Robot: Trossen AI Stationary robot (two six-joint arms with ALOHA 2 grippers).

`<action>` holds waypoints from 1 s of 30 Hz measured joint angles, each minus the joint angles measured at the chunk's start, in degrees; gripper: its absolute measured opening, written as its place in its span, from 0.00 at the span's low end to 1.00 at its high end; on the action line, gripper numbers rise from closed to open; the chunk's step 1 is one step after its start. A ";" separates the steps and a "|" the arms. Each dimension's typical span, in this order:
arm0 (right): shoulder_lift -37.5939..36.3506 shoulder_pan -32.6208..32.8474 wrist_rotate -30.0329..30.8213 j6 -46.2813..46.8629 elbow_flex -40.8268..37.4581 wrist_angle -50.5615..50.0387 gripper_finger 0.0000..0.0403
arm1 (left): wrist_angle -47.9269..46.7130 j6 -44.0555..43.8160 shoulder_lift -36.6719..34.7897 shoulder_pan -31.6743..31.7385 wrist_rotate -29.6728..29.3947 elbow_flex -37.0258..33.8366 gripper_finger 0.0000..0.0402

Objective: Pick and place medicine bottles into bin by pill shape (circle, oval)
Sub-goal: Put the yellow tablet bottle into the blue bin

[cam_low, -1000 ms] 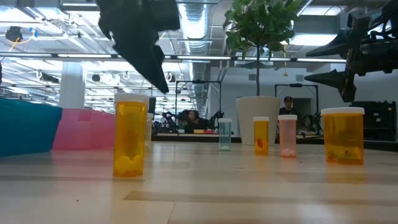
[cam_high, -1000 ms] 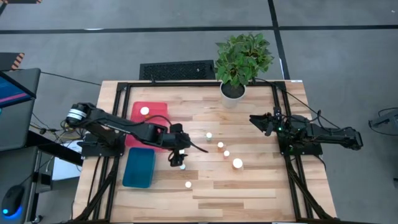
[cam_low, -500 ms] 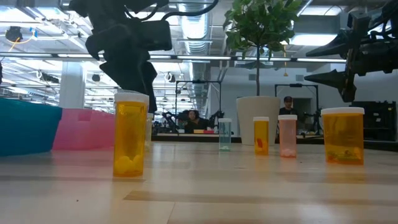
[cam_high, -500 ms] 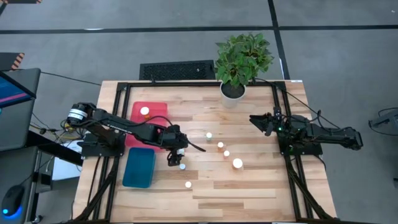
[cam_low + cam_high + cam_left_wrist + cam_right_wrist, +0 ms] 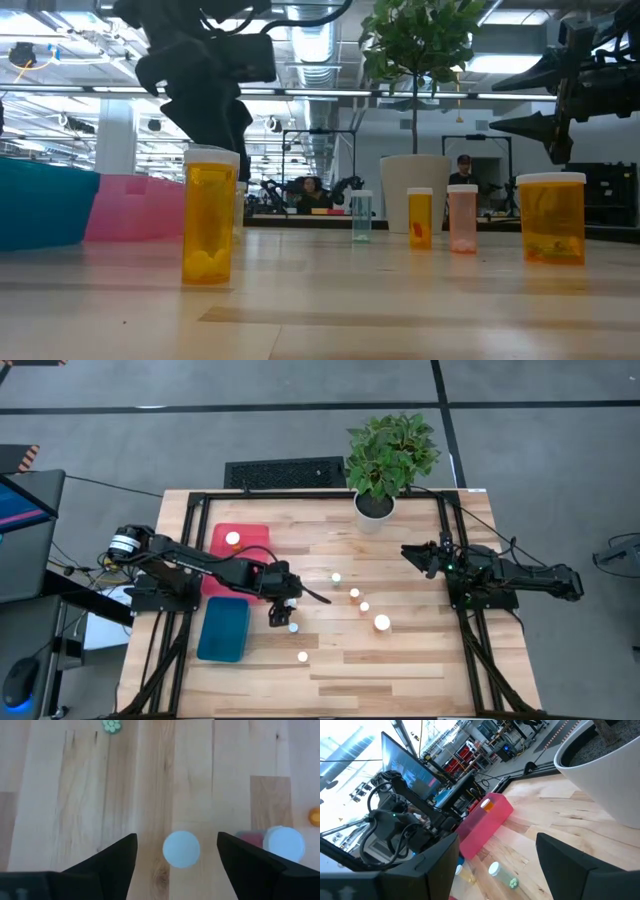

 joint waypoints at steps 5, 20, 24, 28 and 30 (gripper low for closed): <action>0.00 0.00 -0.02 0.00 0.00 0.00 0.69 | 0.44 0.09 0.97 -0.07 -0.04 0.02 0.66; 0.02 0.02 -0.15 0.00 -0.02 -0.09 0.69 | 0.35 1.05 2.54 -0.66 -1.38 0.02 0.63; 0.04 0.02 -0.13 -0.01 -0.02 -0.26 0.69 | 0.14 1.71 2.54 -0.66 -0.76 0.02 0.54; 0.04 0.02 -0.13 0.00 0.00 -0.35 0.69 | 0.02 1.92 2.54 -0.68 -0.93 0.02 0.44; 0.04 0.02 -0.13 0.00 0.00 -0.35 0.69 | 0.01 1.95 2.54 -0.66 -1.35 0.02 0.40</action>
